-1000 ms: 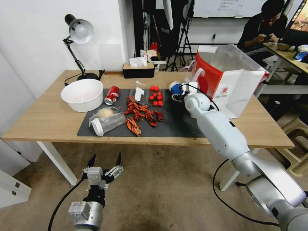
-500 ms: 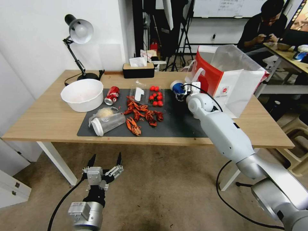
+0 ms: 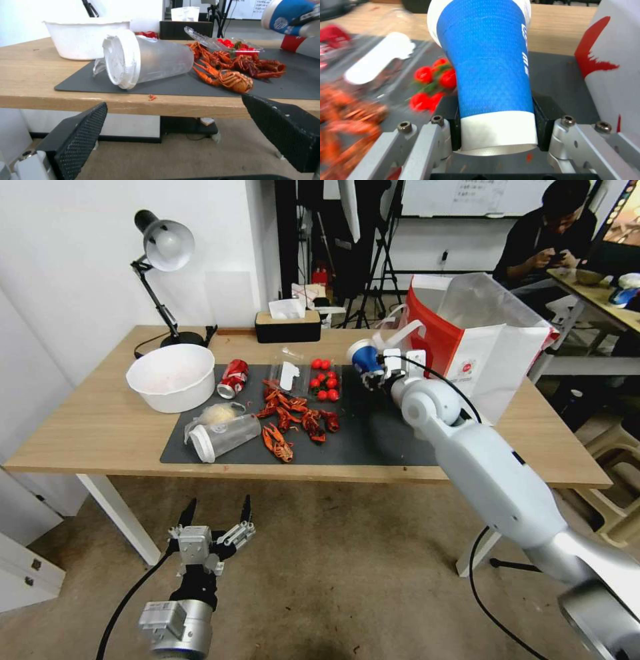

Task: Pick up the trash from the table and place it into the takeout bag.

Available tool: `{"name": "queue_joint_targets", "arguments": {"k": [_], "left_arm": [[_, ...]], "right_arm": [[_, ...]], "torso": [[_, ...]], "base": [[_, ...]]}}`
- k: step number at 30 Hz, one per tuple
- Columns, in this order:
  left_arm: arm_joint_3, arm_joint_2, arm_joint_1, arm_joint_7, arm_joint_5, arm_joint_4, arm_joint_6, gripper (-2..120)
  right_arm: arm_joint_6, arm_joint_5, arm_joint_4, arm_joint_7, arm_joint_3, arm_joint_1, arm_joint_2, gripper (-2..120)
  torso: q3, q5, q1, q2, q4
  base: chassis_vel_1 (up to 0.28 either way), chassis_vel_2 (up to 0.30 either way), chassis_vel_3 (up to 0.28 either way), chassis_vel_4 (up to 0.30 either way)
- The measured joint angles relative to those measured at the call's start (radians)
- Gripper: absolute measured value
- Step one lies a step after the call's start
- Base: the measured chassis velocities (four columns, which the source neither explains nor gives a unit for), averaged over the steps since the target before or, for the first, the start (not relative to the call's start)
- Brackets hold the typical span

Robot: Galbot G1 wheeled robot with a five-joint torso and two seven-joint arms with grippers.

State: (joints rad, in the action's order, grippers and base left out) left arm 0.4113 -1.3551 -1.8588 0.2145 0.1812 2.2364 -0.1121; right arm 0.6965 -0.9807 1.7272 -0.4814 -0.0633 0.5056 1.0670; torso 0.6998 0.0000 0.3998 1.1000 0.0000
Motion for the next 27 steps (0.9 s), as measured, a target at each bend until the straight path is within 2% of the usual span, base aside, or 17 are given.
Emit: {"name": "queue_joint_targets", "arguments": {"k": [2, 4, 5, 8, 13, 17, 22, 25, 26, 27], "left_arm": [[0.0, -0.001, -0.002, 0.0, -0.001, 0.001, -0.001, 100], [-0.001, -0.005, -0.009, 0.001, -0.007, 0.002, -0.005, 100], [-0.001, -0.005, -0.009, 0.001, -0.007, 0.002, -0.005, 100], [-0.002, -0.008, -0.013, 0.004, -0.01, 0.0, -0.011, 100], [-0.006, -0.012, -0.005, 0.004, -0.012, -0.006, -0.011, 100], [-0.012, -0.014, 0.001, 0.005, -0.014, -0.009, -0.007, 100], [-0.013, -0.015, 0.002, 0.005, -0.015, -0.009, -0.005, 100], [-0.013, -0.018, 0.001, 0.005, -0.015, -0.01, -0.005, 100], [-0.013, -0.018, 0.001, 0.005, -0.015, -0.01, -0.005, 100], [-0.014, -0.019, 0.0, 0.005, -0.016, -0.01, -0.006, 100]], "right_arm": [[0.005, -0.006, 0.033, -0.006, 0.008, 0.016, -0.009, 37], [0.022, -0.034, 0.143, -0.019, 0.044, 0.066, -0.044, 37], [0.022, -0.034, 0.143, -0.019, 0.044, 0.066, -0.044, 37], [0.03, -0.069, 0.258, -0.02, 0.108, 0.114, -0.094, 37], [-0.024, -0.073, 0.333, 0.01, 0.197, 0.121, -0.159, 37], [-0.072, -0.099, 0.35, 0.013, 0.237, 0.066, -0.204, 37], [-0.086, -0.114, 0.342, -0.003, 0.248, 0.022, -0.22, 37], [-0.082, -0.135, 0.27, -0.076, 0.256, -0.1, -0.238, 37], [-0.082, -0.135, 0.27, -0.076, 0.256, -0.1, -0.238, 37], [-0.063, -0.156, 0.245, -0.122, 0.253, -0.142, -0.238, 37]], "torso": [[0.0, 0.0003, 0.0, 0.0, -0.0001], [0.0, 0.0002, 0.0, 0.0, 0.0], [0.0, 0.0002, 0.0, 0.0, 0.0], [0.0, 0.0001, 0.0, 0.0, 0.0], [0.0, 0.0003, 0.0, 0.0, -0.0002], [0.0, 0.0001, 0.0, 0.0, -0.0001], [0.0, 0.0001, 0.0, 0.0, 0.0], [0.0, 0.0002, 0.0, 0.0, 0.0], [0.0, 0.0002, 0.0, 0.0, 0.0], [0.0, 0.0, 0.0, 0.0, 0.0]], "base": [[0.0, 0.0, 0.0, 0.0], [0.0, 0.0, 0.0, 0.0], [0.0, 0.0, 0.0, 0.0], [0.0, 0.0, 0.0, 0.0], [0.0, 0.0, 0.0, 0.0], [0.0, 0.0, 0.0, 0.0], [0.0, 0.0, 0.0, 0.0], [0.0, 0.0, 0.0, 0.0], [0.0, 0.0, 0.0, 0.0], [0.0, 0.0, 0.0, 0.0]]}}
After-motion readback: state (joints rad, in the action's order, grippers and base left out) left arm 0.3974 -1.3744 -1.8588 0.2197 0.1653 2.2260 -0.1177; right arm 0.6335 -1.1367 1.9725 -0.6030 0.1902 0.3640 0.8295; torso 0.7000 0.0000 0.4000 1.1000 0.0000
